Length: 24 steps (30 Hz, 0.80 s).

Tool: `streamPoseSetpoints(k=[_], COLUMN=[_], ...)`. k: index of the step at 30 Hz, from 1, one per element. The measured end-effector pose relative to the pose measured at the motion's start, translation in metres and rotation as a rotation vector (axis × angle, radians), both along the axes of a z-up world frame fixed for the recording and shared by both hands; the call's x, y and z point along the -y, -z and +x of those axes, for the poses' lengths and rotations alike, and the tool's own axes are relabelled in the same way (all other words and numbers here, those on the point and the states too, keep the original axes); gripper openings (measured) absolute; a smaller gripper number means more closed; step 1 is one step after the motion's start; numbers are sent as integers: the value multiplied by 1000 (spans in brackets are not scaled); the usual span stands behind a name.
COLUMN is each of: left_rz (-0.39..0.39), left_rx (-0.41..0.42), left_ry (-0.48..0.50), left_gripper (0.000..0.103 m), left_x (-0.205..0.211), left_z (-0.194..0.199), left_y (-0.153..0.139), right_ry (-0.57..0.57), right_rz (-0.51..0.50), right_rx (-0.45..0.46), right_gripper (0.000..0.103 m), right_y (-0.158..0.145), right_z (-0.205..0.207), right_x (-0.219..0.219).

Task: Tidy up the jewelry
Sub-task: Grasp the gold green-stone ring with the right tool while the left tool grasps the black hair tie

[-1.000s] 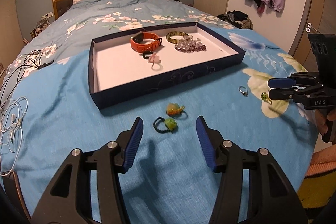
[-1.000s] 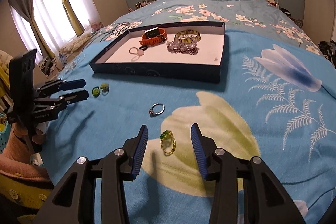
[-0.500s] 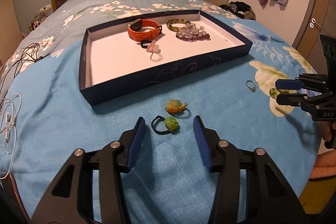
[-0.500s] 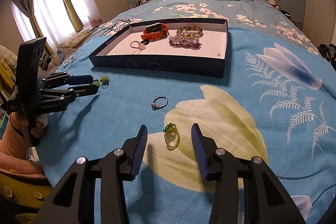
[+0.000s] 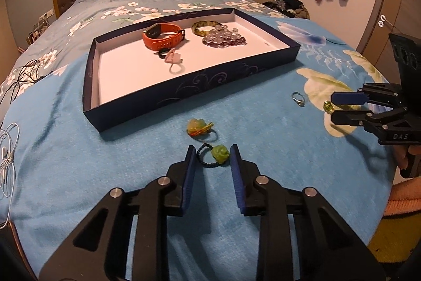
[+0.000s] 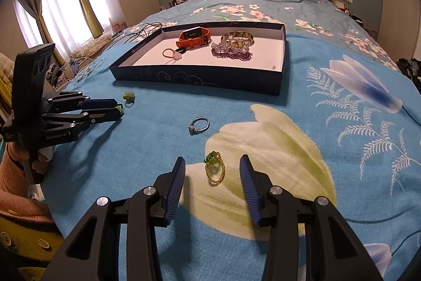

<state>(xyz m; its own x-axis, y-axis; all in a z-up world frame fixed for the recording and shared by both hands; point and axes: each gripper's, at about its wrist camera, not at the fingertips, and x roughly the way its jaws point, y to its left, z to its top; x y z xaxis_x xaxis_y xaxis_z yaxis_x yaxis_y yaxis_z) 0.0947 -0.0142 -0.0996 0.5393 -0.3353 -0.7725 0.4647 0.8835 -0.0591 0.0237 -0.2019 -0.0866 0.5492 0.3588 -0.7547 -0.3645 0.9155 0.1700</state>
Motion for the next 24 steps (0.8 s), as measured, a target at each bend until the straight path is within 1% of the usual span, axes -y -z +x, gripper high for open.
streamPoseSetpoints(k=[14, 19, 21, 24], left_rz=[-1, -14, -18, -17], left_rx=[1, -7, -10, -14], left_ry=[9, -3, -2, 1], left_gripper=[27, 27, 27, 27], left_x=[1, 1, 0, 1], left_z=[-3, -2, -2, -2], left_y=[2, 2, 2, 3], right_ry=[-8, -7, -4, -4], right_rz=[-31, -34, -38, -43], right_rx=[21, 24, 26, 27], right_gripper=[39, 27, 19, 13], right_y=[2, 2, 3, 2], right_z=[2, 2, 3, 3], right_x=[-6, -6, -5, -4])
